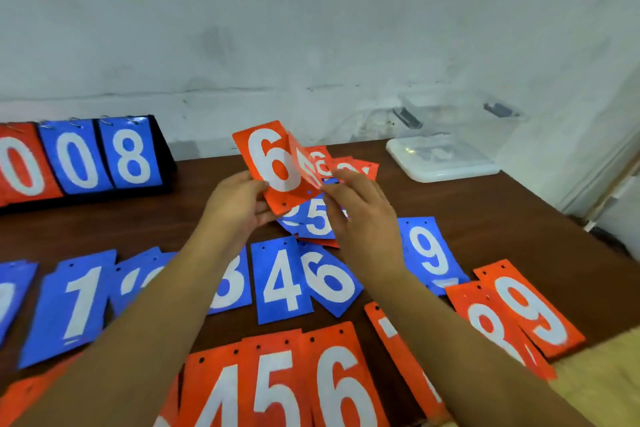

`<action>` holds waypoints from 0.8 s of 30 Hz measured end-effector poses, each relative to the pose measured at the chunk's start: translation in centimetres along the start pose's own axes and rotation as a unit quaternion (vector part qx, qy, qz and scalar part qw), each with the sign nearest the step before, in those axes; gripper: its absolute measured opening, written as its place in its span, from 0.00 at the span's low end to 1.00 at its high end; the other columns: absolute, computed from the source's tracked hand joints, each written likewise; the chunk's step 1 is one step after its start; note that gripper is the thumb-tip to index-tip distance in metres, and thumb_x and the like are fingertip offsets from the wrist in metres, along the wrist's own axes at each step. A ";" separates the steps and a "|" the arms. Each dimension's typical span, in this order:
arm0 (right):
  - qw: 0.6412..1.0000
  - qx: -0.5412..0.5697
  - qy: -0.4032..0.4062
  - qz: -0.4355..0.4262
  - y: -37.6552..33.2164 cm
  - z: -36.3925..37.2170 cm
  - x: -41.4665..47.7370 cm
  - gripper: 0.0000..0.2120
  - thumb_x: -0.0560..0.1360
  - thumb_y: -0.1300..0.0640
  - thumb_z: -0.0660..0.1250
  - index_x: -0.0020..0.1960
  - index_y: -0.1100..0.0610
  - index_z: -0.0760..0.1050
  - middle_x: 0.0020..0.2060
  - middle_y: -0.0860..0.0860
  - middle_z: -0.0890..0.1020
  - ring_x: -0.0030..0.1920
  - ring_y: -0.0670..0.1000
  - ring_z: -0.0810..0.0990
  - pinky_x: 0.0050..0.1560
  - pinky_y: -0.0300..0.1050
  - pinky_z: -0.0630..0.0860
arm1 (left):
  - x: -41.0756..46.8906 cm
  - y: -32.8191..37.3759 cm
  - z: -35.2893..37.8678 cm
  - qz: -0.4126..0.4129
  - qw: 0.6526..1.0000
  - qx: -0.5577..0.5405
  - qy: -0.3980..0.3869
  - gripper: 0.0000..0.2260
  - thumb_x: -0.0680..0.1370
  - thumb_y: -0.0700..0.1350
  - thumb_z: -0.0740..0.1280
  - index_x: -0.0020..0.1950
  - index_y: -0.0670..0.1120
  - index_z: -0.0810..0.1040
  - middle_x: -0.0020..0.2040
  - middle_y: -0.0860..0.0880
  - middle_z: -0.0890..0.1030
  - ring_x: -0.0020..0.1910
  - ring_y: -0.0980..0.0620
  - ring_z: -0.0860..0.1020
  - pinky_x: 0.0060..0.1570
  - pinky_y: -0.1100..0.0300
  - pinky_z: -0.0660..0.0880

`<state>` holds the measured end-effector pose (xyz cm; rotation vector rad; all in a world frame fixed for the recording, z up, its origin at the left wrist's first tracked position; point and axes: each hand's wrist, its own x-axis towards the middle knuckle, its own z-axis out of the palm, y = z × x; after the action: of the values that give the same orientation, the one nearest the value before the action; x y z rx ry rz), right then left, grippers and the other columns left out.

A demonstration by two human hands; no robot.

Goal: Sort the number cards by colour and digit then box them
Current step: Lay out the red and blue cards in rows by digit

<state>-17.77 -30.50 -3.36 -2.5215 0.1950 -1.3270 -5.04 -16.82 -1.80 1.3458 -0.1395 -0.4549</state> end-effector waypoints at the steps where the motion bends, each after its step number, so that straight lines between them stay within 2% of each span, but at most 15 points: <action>1: 1.000 0.014 -0.007 0.014 -0.9 -0.6 -1.1 0.07 0.76 0.61 0.68 0.53 0.59 0.82 0.58 0.55 0.81 0.55 0.57 0.80 0.51 0.53 0.78 | -1.6 0.2 -0.3 -0.004 1.000 -0.010 -0.013 0.09 0.81 0.37 0.60 0.58 0.42 0.78 0.46 0.43 0.86 0.44 0.44 0.86 0.38 0.54 0.82; 5: 0.995 0.056 -0.051 0.060 -3.8 -3.0 -5.2 0.10 0.76 0.62 0.70 0.56 0.54 0.82 0.64 0.52 0.77 0.52 0.52 0.81 0.44 0.50 0.81 | -7.1 -0.1 -1.8 -0.002 1.000 -0.010 -0.021 0.10 0.82 0.38 0.59 0.56 0.44 0.79 0.45 0.43 0.87 0.43 0.44 0.86 0.36 0.55 0.82; 7: 0.991 0.070 -0.085 0.076 -5.3 -4.0 -7.2 0.11 0.76 0.61 0.69 0.58 0.52 0.81 0.65 0.51 0.76 0.54 0.50 0.81 0.48 0.45 0.81 | -9.5 -0.6 -2.6 0.000 1.000 -0.013 -0.010 0.10 0.82 0.39 0.60 0.57 0.46 0.80 0.46 0.44 0.87 0.43 0.44 0.86 0.38 0.51 0.82; 11: 0.972 0.132 -0.138 0.140 -8.5 -5.5 -10.4 0.12 0.79 0.59 0.66 0.60 0.51 0.80 0.65 0.47 0.76 0.65 0.46 0.74 0.61 0.44 0.76 | -14.1 -2.0 -3.8 0.022 0.999 -0.001 -0.033 0.09 0.82 0.43 0.63 0.58 0.50 0.80 0.51 0.45 0.86 0.48 0.45 0.85 0.43 0.49 0.82; 15: 0.955 0.174 -0.153 0.187 -11.1 -6.8 -12.8 0.11 0.78 0.58 0.66 0.57 0.46 0.80 0.61 0.40 0.74 0.62 0.34 0.70 0.57 0.30 0.71 | -17.5 -3.1 -5.8 0.081 0.990 0.113 -0.027 0.09 0.81 0.45 0.66 0.60 0.54 0.79 0.50 0.50 0.86 0.47 0.49 0.86 0.46 0.46 0.83; 17: 0.929 0.229 -0.119 0.266 -12.0 -7.3 -13.1 0.10 0.77 0.55 0.67 0.55 0.43 0.78 0.56 0.37 0.75 0.58 0.35 0.73 0.52 0.32 0.74 | -18.7 -3.3 -7.1 0.088 0.984 0.151 -0.027 0.10 0.80 0.44 0.67 0.58 0.57 0.79 0.48 0.52 0.87 0.44 0.50 0.86 0.46 0.47 0.83; 20: 0.851 0.296 -0.127 0.414 -12.9 -7.9 -12.1 0.12 0.74 0.45 0.70 0.56 0.40 0.73 0.50 0.37 0.78 0.50 0.39 0.79 0.42 0.33 0.74 | -20.4 -3.8 -8.5 0.073 0.980 0.168 -0.076 0.11 0.77 0.46 0.71 0.58 0.57 0.79 0.48 0.53 0.87 0.46 0.50 0.86 0.47 0.47 0.83; 21: 0.840 0.306 -0.149 0.423 -13.0 -7.9 -11.9 0.10 0.75 0.45 0.70 0.55 0.42 0.73 0.49 0.39 0.79 0.50 0.41 0.80 0.42 0.33 0.75 | -20.9 -4.0 -8.9 0.070 0.979 0.170 -0.083 0.12 0.76 0.47 0.72 0.58 0.57 0.79 0.49 0.53 0.87 0.46 0.51 0.86 0.47 0.48 0.83; 24: 0.850 0.277 -0.185 0.408 -13.0 -7.7 -11.5 0.02 0.76 0.50 0.69 0.48 0.45 0.76 0.46 0.40 0.81 0.49 0.44 0.81 0.44 0.37 0.77 | -21.5 -4.5 -10.1 0.080 0.981 0.167 -0.048 0.09 0.76 0.50 0.72 0.56 0.58 0.79 0.47 0.57 0.86 0.46 0.54 0.86 0.42 0.55 0.83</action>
<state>-30.84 -16.75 -4.23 -1.7905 0.6122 -0.4481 -21.95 0.10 -4.97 1.6275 -0.4161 -0.3702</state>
